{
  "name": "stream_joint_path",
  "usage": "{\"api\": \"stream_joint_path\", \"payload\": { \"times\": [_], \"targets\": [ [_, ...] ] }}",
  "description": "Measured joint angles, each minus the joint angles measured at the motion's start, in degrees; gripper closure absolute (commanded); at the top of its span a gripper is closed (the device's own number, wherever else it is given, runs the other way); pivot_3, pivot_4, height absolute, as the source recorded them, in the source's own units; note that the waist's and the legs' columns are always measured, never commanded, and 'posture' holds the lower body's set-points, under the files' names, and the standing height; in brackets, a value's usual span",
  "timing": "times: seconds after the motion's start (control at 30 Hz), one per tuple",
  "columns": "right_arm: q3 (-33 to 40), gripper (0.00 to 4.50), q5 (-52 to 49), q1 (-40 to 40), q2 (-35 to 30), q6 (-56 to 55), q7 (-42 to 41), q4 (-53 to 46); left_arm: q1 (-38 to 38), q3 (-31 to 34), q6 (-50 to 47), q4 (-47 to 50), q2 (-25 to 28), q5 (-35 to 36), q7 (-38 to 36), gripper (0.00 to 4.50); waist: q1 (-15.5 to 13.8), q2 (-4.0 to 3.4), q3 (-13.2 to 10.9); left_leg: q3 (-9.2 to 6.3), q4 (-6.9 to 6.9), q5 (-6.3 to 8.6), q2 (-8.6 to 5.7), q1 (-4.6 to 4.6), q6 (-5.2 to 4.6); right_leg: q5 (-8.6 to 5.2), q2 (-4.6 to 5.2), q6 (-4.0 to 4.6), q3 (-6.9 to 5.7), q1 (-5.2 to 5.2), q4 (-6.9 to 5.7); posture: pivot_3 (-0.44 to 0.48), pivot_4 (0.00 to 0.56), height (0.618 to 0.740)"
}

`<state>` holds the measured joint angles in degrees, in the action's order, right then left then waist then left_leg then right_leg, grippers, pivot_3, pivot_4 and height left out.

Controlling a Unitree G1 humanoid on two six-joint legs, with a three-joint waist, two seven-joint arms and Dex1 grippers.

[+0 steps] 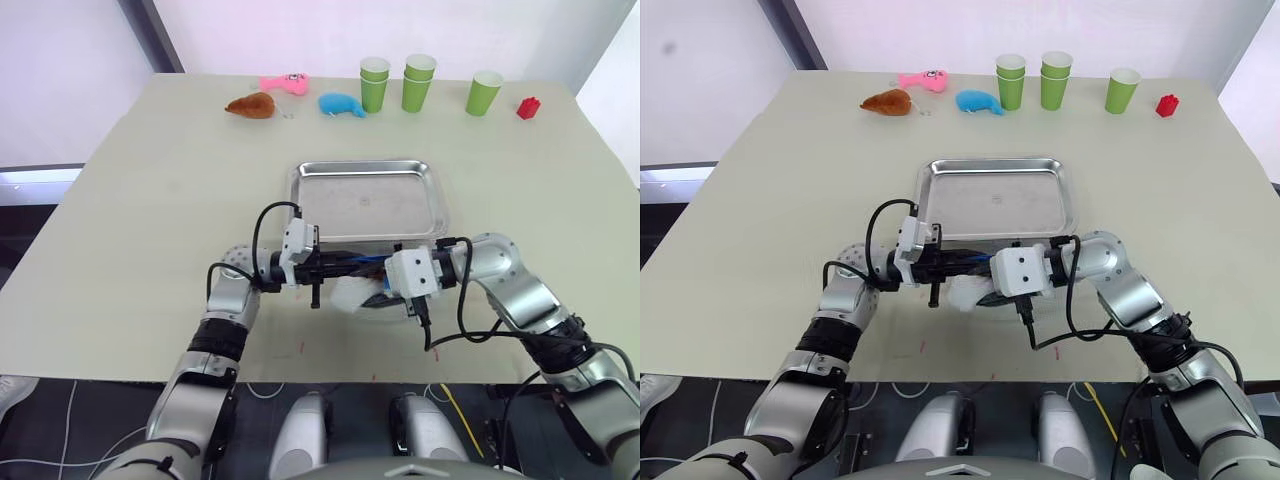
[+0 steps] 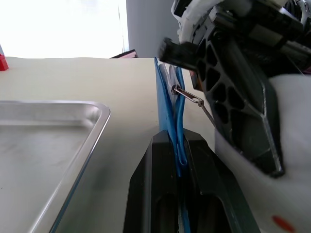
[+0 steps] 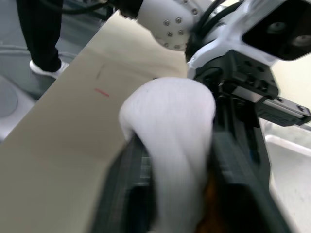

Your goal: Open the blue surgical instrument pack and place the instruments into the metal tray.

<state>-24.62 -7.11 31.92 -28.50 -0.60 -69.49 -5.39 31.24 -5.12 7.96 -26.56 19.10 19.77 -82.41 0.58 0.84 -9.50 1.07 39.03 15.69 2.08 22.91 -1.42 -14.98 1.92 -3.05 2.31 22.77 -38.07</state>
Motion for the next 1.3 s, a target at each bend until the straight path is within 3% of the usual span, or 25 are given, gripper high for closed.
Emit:
{"api": "stream_joint_path", "payload": {
  "times": [0.07,0.13,0.17,0.67,0.87,1.13,1.3],
  "targets": [
    [0.08,1.18,-0.19,-0.05,0.32,-0.11,-0.16,0.00,0.00,0.00,0.06,0.00,-0.04,-0.04,0.03,4.50,-0.03,0.00,0.00,-0.02,0.00,0.00,0.00,0.00,0.00,0.00,0.00,0.00,0.00,0.00,0.00,0.000,0.150,0.740],
    [0.32,0.16,-1.39,-0.77,0.91,-1.48,-0.63,-0.02,0.00,-0.01,0.78,-0.05,-0.13,-0.35,0.41,4.50,-0.05,0.00,0.00,-0.04,0.01,0.00,0.00,0.00,0.00,0.00,0.00,0.00,0.00,0.00,0.00,0.000,0.150,0.740],
    [0.36,0.03,-1.58,-0.82,0.92,-1.97,-0.75,-0.01,0.00,-0.04,1.10,-0.08,-0.15,-0.46,0.40,4.50,-0.05,0.00,0.00,-0.04,0.01,0.00,0.00,0.00,0.00,0.00,0.01,0.00,0.00,0.00,0.00,0.000,0.150,0.740],
    [1.29,0.03,-3.78,-1.06,1.43,-2.58,-1.44,-0.02,0.01,0.00,1.69,-0.73,-0.63,-0.50,0.84,4.50,-0.11,0.00,0.00,-0.04,0.02,0.00,0.00,0.00,0.00,0.00,0.01,0.00,0.00,-0.01,-0.01,0.000,0.150,0.740],
    [7.81,0.03,-12.59,-1.89,1.00,3.65,-0.77,-2.45,0.00,-0.03,2.06,-0.75,-0.67,-0.51,0.95,4.50,-0.22,0.00,0.00,-0.09,0.03,0.00,0.01,0.00,0.00,0.00,0.02,0.00,0.01,-0.01,-0.01,0.000,0.150,0.740],
    [21.11,0.03,-23.97,-4.65,-8.53,14.19,-3.33,0.10,0.18,-0.41,2.36,-0.83,-0.77,-0.52,0.30,4.50,-0.60,-0.01,0.00,-0.04,0.03,0.00,0.00,0.00,-0.01,0.00,0.02,0.00,0.02,-0.03,0.02,0.000,0.150,0.740],
    [22.87,0.03,-24.12,-5.97,-12.27,15.50,-7.03,5.88,0.24,-0.45,2.49,-1.09,-0.75,-0.51,-0.16,4.50,-0.54,-0.01,0.00,0.04,0.03,0.00,0.00,0.00,-0.01,0.00,0.00,0.00,0.02,-0.03,0.02,0.000,0.150,0.740]
  ]
}}
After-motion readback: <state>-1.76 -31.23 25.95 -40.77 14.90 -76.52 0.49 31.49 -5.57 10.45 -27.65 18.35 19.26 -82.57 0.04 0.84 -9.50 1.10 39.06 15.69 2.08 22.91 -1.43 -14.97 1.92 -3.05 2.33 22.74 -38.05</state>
